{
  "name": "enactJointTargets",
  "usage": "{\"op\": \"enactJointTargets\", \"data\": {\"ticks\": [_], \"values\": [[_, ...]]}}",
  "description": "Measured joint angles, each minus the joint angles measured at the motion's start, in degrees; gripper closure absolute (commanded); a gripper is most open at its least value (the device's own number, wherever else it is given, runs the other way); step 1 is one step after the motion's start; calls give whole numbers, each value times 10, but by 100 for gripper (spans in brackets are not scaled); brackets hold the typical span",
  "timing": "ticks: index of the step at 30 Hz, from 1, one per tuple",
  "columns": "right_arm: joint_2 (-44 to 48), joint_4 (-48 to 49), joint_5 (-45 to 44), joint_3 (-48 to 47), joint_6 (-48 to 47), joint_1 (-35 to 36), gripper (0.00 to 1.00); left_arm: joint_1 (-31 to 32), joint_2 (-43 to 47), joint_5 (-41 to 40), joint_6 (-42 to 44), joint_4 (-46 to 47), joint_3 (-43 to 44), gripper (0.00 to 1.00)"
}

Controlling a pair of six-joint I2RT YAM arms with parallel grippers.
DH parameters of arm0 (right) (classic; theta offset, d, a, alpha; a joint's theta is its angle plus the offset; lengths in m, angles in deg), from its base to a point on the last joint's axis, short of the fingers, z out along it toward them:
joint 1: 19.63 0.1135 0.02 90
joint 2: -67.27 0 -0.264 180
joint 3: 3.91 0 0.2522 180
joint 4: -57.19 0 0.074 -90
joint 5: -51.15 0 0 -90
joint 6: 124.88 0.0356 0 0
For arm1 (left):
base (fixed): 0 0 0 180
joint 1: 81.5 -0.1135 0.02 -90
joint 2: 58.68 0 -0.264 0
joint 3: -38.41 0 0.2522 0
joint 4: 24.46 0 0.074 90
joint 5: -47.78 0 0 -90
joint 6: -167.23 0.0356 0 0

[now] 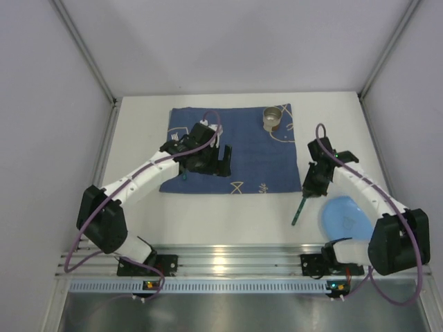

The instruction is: Set the dinner table for one person

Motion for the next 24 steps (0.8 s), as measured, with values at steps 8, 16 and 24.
{"op": "enactJointTargets", "data": {"ticks": [8,16,24], "values": [[-104,-8,-39,-299,-81,70,100,0,-10,-15,18,-25,48,1],[-367,-15,-75,-529,-139,133,100,0,-10,-55,39,-55,68,2],[-460,-45,-75,-535,-141,134,98,-3,19,-80,43,-68,53,1]]}}
